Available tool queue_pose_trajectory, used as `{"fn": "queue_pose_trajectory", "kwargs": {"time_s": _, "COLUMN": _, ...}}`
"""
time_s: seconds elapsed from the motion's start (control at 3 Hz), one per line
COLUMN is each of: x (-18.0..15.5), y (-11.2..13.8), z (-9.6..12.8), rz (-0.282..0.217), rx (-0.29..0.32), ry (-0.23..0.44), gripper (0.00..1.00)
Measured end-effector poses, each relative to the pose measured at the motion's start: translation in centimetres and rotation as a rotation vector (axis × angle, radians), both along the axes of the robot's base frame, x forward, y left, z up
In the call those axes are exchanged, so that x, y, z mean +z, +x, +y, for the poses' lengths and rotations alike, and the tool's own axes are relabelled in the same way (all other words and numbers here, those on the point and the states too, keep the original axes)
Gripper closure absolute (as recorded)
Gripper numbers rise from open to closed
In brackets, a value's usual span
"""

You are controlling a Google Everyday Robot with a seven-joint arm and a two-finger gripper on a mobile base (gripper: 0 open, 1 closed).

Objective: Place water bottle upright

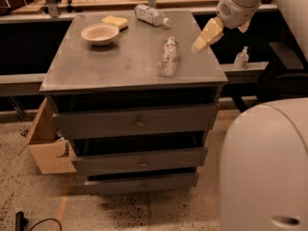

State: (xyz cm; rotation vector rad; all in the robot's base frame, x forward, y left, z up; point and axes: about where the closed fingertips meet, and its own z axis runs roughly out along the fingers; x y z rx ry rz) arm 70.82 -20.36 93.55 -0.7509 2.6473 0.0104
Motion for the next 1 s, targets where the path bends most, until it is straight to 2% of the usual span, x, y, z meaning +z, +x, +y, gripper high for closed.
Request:
{"fn": "queue_pose_trajectory", "kwargs": {"time_s": 0.67, "x": -0.3, "y": 3.7, "z": 4.2, "rz": 0.056, "rx": -0.292, "ry": 0.188, "gripper": 0.0}}
{"fn": "queue_pose_trajectory", "kwargs": {"time_s": 1.0, "x": -1.3, "y": 5.2, "z": 6.5, "rz": 0.087, "rx": -0.435, "ry": 0.234, "gripper": 0.0}}
